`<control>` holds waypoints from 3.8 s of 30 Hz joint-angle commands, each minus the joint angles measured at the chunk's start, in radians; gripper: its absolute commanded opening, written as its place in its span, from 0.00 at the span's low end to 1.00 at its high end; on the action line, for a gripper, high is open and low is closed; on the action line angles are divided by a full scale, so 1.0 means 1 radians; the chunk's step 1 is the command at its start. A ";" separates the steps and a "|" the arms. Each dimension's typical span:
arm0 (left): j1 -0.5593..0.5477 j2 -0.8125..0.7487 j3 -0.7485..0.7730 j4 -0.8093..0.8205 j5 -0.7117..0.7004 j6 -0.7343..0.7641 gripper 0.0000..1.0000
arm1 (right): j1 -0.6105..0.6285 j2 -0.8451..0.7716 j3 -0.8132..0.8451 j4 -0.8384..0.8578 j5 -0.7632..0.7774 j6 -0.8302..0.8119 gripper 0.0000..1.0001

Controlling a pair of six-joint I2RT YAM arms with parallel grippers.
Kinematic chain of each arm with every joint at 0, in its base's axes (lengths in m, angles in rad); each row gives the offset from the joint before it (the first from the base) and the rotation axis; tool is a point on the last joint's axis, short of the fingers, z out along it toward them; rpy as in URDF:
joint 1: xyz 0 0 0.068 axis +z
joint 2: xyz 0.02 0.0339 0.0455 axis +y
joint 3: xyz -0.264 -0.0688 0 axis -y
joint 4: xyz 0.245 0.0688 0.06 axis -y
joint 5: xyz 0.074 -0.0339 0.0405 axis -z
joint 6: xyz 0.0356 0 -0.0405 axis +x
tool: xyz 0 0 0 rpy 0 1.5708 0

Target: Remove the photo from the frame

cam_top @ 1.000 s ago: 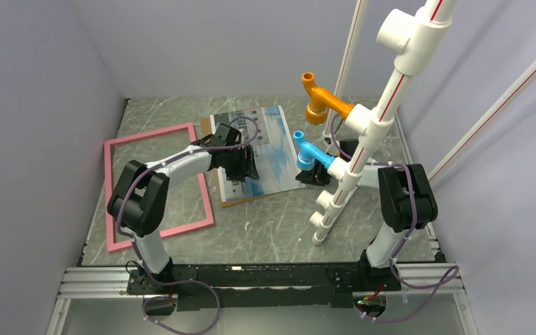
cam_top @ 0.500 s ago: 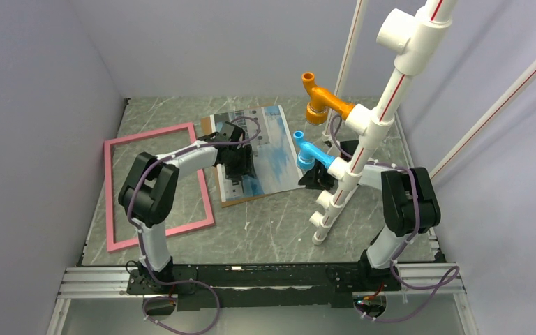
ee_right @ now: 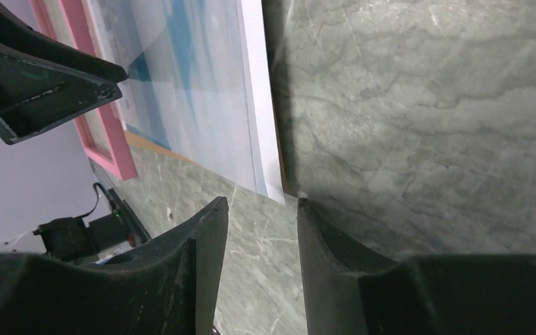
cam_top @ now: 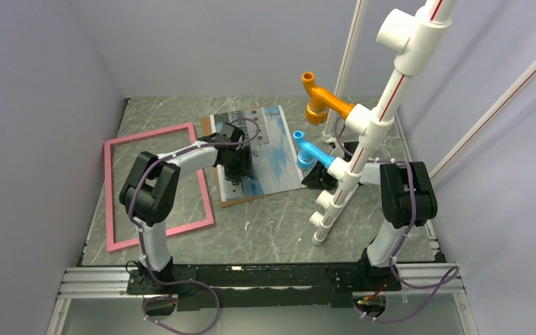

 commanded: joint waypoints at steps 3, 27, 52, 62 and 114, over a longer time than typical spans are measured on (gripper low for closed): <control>0.001 0.019 -0.018 0.004 -0.001 -0.008 0.58 | 0.002 0.047 0.012 0.107 -0.072 0.032 0.42; 0.000 0.018 -0.029 0.006 -0.002 -0.002 0.58 | 0.002 0.069 -0.024 0.382 -0.178 0.261 0.21; 0.040 -0.088 -0.046 0.071 0.048 0.052 0.73 | -0.039 -0.208 -0.013 0.284 -0.180 0.308 0.00; 0.059 -0.191 -0.042 0.225 0.292 -0.005 0.74 | -0.035 -0.392 0.212 -0.026 -0.095 0.101 0.00; 0.134 -0.027 0.342 0.214 0.367 -0.146 0.00 | 0.373 -0.193 0.443 -0.126 -0.017 -0.060 0.44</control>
